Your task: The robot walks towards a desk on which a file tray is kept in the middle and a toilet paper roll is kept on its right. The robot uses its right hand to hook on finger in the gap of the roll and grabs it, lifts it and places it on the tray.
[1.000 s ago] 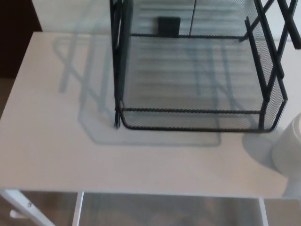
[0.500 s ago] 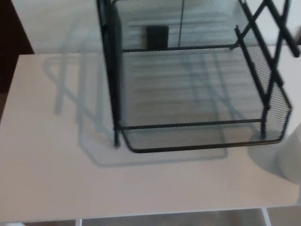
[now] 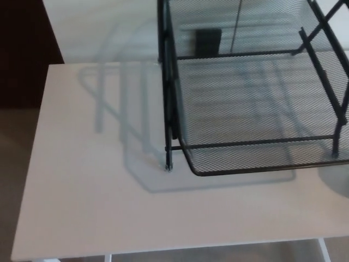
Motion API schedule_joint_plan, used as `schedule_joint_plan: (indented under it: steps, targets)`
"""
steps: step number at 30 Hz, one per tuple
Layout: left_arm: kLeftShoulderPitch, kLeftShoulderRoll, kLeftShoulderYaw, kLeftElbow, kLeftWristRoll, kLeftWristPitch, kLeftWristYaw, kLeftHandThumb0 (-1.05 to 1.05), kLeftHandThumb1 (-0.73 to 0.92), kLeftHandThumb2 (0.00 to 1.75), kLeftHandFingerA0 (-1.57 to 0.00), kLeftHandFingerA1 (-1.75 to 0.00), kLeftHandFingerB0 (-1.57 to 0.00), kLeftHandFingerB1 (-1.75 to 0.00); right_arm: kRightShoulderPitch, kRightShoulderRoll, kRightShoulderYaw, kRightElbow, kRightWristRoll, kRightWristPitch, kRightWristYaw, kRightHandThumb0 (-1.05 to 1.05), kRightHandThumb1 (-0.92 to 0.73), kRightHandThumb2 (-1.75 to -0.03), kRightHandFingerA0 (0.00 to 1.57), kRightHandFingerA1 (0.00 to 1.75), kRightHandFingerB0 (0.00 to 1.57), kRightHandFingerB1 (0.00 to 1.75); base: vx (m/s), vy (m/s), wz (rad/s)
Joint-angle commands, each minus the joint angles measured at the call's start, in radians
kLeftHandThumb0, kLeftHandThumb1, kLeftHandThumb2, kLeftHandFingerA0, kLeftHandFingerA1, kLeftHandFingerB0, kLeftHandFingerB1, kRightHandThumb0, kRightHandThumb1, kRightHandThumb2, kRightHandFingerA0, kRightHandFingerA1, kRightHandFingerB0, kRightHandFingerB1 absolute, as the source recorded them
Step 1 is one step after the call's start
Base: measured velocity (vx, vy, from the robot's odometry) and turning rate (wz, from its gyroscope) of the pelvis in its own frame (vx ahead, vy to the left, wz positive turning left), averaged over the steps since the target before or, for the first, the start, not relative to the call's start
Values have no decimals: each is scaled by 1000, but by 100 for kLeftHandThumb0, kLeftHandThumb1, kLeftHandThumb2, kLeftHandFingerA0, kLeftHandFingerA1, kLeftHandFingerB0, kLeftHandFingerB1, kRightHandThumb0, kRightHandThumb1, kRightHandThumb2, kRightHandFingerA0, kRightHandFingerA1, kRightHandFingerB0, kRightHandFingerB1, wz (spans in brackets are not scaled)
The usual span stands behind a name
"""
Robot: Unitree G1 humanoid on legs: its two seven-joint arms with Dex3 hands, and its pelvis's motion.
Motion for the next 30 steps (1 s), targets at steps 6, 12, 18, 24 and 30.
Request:
schedule_joint_plan:
  steps: [6, 12, 18, 24, 30]
  targets:
    - [5, 13, 7, 5, -11, -20, -6, -45, 82, 63, -41, -50, -34, -39, -16, -7, -5, -10, -6, 9, -20, -51, -52, -85, 28, 54, 2, 25, -6, -51, 1]
    - [1, 19, 9, 4, -12, -19, -8, -45, 82, 63, -41, -50, -34, -39, -16, -3, -5, -14, -4, 13, -22, -51, -52, -85, 28, 54, 2, 25, 0, 0, 0]
    - [-4, 20, 12, 7, -12, -19, -12, -45, 82, 63, -41, -50, -34, -39, -15, -3, -5, -33, -4, 23, -24, -51, -52, -85, 28, 54, 2, 25, 0, 0, 0]
    - [-10, 20, 18, 13, -16, -19, -17, -45, 82, 63, -41, -50, -34, -39, -17, -1, -4, -66, -7, 45, -25, -51, -52, -85, 28, 54, 2, 25, 0, 0, 0]
    - [-9, 23, 23, 16, -16, -21, -20, -45, 82, 63, -41, -50, -34, -39, -15, 2, -3, -82, -9, 57, -26, -51, -52, -85, 28, 54, 2, 25, 0, 0, 0]
